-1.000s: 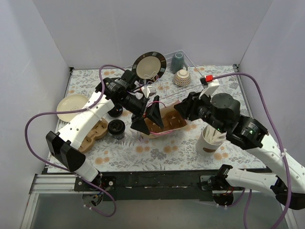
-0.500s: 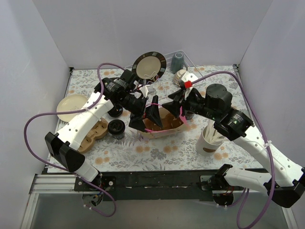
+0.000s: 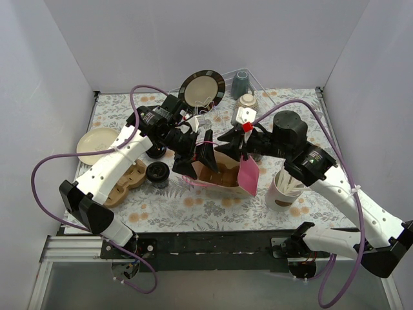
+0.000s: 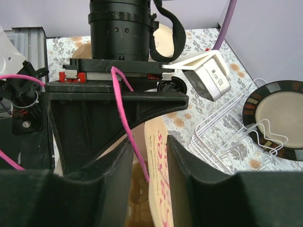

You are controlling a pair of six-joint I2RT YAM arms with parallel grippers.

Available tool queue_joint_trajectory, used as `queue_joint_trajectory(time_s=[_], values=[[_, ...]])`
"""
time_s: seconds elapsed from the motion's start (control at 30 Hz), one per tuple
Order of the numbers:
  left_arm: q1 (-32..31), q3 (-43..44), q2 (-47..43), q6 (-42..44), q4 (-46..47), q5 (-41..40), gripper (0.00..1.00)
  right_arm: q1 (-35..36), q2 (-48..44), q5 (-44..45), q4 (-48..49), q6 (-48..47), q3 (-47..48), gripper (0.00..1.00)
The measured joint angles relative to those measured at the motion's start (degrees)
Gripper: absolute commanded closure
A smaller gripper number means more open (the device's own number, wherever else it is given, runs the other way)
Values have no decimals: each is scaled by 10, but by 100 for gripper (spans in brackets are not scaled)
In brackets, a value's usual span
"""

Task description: Pack the takeout coffee

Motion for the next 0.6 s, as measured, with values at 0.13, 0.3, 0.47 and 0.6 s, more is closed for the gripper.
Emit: queue_joint_trajectory(time_s=[0.13,0.3,0.47,0.6], values=[[0,-1,0,1,0,-2,2,0,3,5,12,-5,0,92],[0,0,0,6,0,-4,2,0,9,20,32,9,0,99],[0,0,0,18,0,-4,2,0,21,57,53,49,0,99],[0,0,0,29,0,-3,2,0,37,87,55,70,3,99]])
